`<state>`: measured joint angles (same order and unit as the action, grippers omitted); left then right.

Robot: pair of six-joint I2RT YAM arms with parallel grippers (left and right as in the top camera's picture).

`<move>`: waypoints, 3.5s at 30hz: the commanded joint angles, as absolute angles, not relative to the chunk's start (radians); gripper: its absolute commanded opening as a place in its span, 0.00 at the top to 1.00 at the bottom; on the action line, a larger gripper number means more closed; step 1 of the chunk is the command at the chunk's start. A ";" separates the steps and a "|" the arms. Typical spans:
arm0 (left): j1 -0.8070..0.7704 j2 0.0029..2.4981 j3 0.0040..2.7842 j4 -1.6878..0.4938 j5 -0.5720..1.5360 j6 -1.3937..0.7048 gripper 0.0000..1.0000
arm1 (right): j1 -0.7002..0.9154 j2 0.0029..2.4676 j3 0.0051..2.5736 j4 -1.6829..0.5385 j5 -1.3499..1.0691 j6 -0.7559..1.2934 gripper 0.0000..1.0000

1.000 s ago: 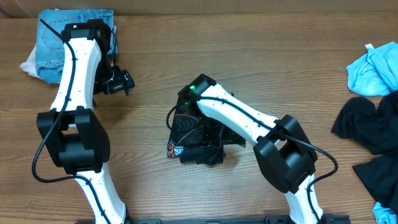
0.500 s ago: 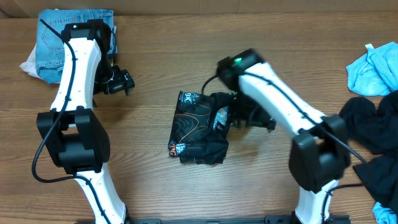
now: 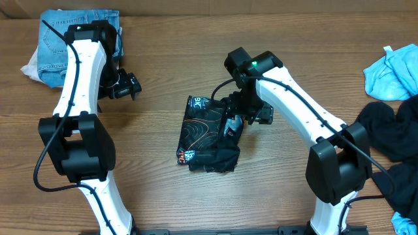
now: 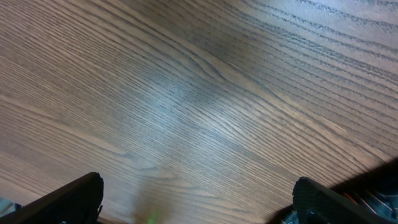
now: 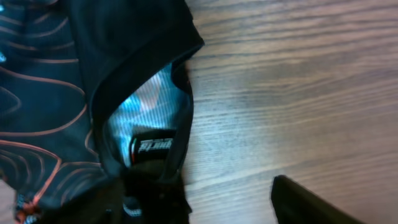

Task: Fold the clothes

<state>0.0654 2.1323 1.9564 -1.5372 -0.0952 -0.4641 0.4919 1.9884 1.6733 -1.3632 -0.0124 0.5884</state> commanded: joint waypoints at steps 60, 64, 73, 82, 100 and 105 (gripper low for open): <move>0.062 2.124 1.954 -1.531 -0.100 -0.449 0.00 | 0.522 1.861 1.575 -1.527 -0.172 0.437 0.09; 0.062 2.124 1.954 -1.531 -0.100 -0.449 0.00 | 0.594 1.861 1.469 -1.460 -0.181 0.463 0.09; 0.062 2.124 1.954 -1.528 -0.100 -0.449 0.00 | 0.586 1.861 1.310 -1.365 -0.093 0.548 0.41; 0.057 2.124 1.954 -1.529 -0.100 -0.449 0.00 | 0.532 1.861 1.308 -1.409 0.000 0.635 0.75; 0.056 2.124 1.954 -1.510 -0.088 -0.449 0.00 | 0.630 1.832 1.454 -1.401 -0.067 0.353 0.10; 0.056 2.124 1.954 -1.510 -0.077 -0.449 0.00 | 0.653 1.835 1.403 -1.331 -0.050 0.353 0.12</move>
